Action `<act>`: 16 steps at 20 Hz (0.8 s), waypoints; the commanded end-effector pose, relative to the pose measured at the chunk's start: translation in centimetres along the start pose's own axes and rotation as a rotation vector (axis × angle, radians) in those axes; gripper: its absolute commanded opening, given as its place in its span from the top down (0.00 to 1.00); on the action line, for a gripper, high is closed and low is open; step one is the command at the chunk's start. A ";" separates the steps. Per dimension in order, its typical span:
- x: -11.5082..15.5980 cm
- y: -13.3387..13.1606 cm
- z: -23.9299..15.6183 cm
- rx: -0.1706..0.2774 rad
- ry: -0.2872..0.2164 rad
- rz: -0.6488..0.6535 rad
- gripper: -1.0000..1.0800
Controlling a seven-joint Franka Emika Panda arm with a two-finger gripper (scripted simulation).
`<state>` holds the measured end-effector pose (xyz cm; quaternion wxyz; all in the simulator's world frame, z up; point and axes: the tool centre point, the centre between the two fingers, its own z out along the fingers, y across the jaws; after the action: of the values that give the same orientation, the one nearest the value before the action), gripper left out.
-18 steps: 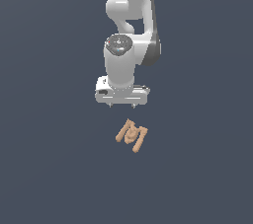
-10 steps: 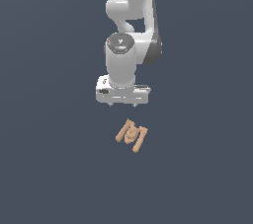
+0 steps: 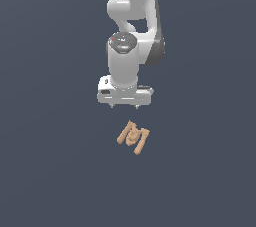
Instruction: Pick up the object and move it to a goal position.
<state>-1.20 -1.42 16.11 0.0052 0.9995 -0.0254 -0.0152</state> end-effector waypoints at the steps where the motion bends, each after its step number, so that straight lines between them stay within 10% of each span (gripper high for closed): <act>1: 0.1 -0.1 0.1 0.000 0.000 0.006 0.04; 16: 3.7 -1.8 3.0 0.008 0.012 0.218 0.04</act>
<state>1.99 -0.10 13.52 0.0031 0.9930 -0.1177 -0.0094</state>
